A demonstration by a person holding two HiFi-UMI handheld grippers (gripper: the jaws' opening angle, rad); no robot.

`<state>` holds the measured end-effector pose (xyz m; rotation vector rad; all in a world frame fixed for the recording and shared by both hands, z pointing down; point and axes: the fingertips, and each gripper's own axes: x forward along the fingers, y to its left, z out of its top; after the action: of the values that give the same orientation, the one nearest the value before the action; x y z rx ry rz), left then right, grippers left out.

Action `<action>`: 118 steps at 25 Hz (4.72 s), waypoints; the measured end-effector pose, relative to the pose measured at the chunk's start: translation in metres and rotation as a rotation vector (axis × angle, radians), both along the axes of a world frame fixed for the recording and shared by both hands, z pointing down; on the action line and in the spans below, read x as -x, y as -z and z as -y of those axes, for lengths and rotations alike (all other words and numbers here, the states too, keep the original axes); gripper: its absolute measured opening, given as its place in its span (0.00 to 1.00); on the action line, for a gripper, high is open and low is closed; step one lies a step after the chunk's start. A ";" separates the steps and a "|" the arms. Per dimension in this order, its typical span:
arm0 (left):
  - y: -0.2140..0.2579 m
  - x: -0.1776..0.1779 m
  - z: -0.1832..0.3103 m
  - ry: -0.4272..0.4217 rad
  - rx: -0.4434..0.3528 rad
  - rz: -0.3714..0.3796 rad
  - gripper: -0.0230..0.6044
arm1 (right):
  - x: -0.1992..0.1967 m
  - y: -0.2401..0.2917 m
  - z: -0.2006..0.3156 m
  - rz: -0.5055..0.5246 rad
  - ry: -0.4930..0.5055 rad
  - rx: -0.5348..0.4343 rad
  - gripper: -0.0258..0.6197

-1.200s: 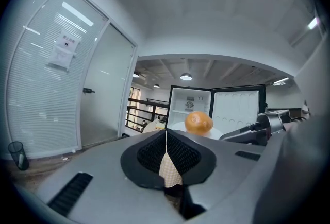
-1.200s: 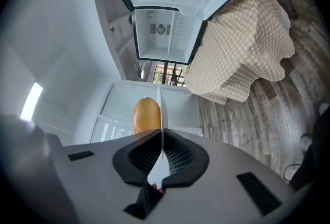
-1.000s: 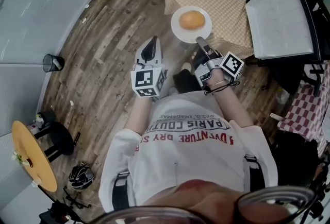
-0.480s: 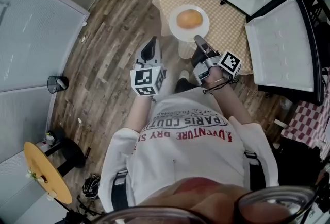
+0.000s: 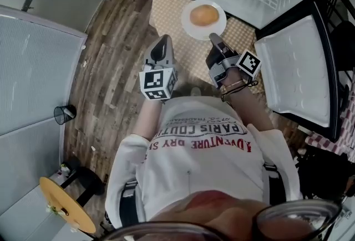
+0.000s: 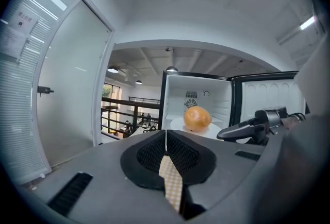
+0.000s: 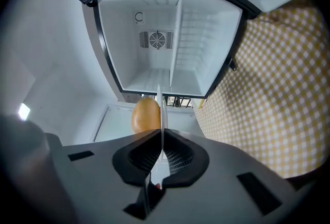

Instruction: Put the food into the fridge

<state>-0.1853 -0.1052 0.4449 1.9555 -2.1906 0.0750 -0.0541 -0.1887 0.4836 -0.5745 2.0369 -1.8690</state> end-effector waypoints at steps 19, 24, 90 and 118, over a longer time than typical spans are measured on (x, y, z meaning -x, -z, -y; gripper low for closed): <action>-0.018 -0.027 0.216 -0.465 0.033 -0.025 0.08 | -0.037 0.003 0.145 0.003 -0.443 0.025 0.09; -0.025 -0.025 0.240 -0.547 0.060 -0.046 0.08 | -0.035 0.003 0.173 0.009 -0.542 0.048 0.09; -0.006 -0.063 0.234 -0.667 0.031 -0.040 0.08 | -0.034 0.031 0.157 -1.029 -0.364 -0.757 0.08; -0.004 -0.074 0.218 -0.663 0.019 -0.023 0.08 | -0.039 0.023 0.131 -1.192 -0.353 -0.871 0.08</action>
<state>-0.1116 -0.3231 0.4485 2.5585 -1.4306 0.1672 -0.0150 -0.3193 0.4610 -1.8314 2.7550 -0.1957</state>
